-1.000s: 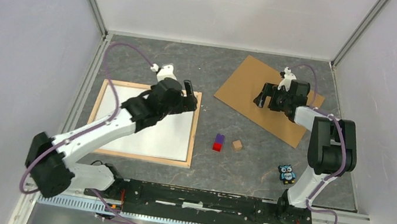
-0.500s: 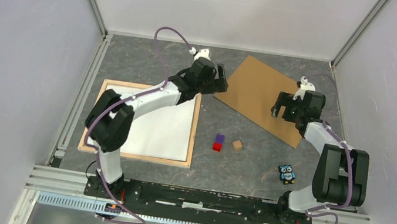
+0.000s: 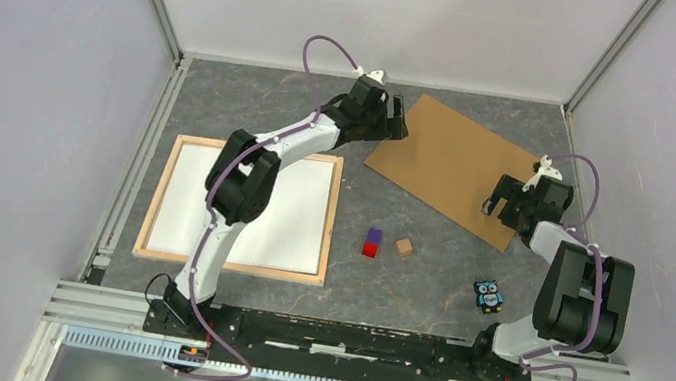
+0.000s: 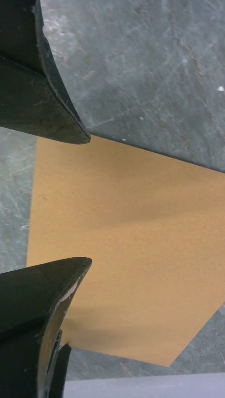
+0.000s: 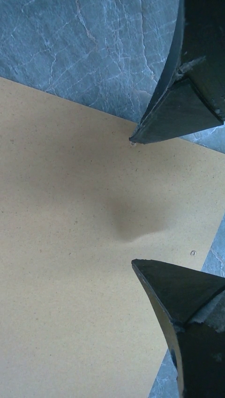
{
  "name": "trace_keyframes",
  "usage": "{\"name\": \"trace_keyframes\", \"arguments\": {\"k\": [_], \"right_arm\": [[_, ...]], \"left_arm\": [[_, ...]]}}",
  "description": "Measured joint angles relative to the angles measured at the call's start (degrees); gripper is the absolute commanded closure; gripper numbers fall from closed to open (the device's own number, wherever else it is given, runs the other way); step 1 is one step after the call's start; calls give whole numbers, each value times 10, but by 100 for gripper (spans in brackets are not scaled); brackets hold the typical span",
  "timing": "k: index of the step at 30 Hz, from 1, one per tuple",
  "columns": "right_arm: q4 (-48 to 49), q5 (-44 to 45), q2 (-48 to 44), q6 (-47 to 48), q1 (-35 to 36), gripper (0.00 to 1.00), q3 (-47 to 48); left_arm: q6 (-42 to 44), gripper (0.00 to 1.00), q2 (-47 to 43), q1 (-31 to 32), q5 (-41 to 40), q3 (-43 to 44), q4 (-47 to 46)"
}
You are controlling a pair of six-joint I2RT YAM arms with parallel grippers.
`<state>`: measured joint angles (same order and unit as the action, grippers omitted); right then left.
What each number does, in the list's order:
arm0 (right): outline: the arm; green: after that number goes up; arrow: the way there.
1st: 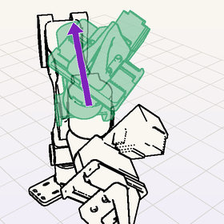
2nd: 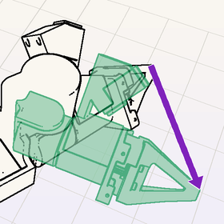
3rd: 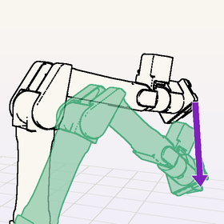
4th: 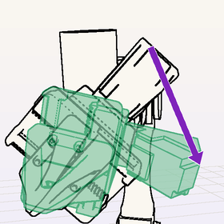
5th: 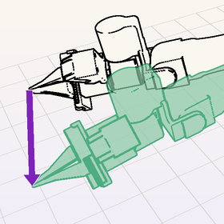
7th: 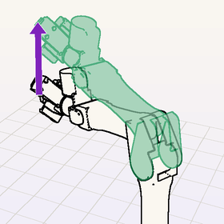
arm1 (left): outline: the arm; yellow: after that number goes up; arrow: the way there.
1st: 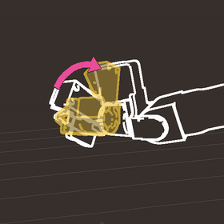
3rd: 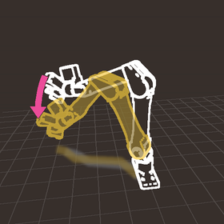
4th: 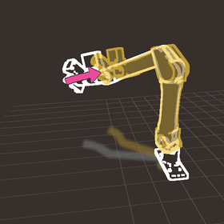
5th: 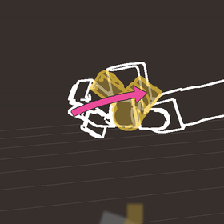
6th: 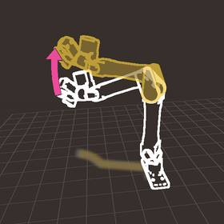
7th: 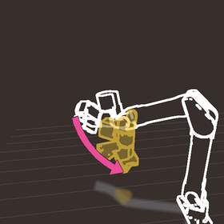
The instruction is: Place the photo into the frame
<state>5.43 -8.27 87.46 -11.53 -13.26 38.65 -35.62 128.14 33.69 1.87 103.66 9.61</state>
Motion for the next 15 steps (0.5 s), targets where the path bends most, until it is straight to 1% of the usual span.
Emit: {"name": "trace_keyframes", "arguments": {"k": [6,15], "right_arm": [[5,4,4,-4,0,2,0],[27,-7,21,-7,-3,3,7]], "left_arm": [[23,6,68,2,-5,109,71],[15,6,118,1,-30,165,165]]}}
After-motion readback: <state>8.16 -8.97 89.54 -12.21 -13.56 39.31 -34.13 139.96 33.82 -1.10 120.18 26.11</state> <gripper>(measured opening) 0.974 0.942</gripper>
